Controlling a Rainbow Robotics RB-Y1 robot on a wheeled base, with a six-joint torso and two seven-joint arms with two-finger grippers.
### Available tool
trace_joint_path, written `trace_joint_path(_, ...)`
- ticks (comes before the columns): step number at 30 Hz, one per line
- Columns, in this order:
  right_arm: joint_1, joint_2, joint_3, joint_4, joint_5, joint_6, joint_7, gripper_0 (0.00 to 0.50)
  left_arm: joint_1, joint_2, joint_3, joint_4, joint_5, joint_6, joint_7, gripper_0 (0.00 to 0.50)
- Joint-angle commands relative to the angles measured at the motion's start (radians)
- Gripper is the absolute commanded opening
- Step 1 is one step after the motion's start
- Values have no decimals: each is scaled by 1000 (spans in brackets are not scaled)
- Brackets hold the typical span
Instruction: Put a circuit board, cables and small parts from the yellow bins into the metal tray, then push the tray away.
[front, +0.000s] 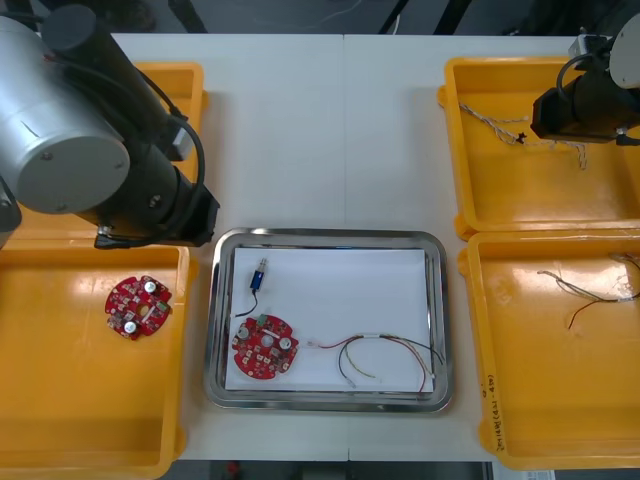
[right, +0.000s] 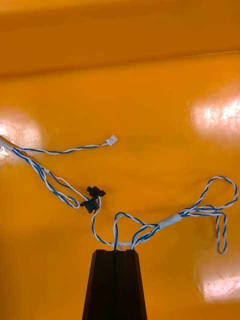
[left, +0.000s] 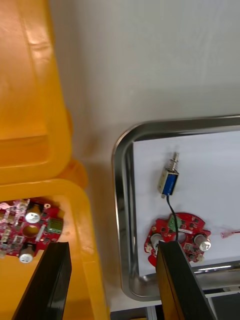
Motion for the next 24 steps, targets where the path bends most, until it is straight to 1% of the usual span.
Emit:
trace_joint_path(1,44,-43,-44,-113,-10,60,-53,0,-39,59,102,30,31,11,-187,500)
trace_joint_path(7,78,-15,-76,-188,-5,127,-73,0,-40,82,186,117,30,11,-302,500)
trace_joint_path(12,105,16,-87,-230,19,126,-90,0,-42,91,235,182,11,11,-380,500)
trace_joint_path(18,125,53,-93,-248,51,126,-107,0,-46,91,295,260,-33,11,-481,500)
trace_joint_path(24,127,83,-95,-248,82,126,-122,0,-71,93,333,346,-90,11,-563,500)
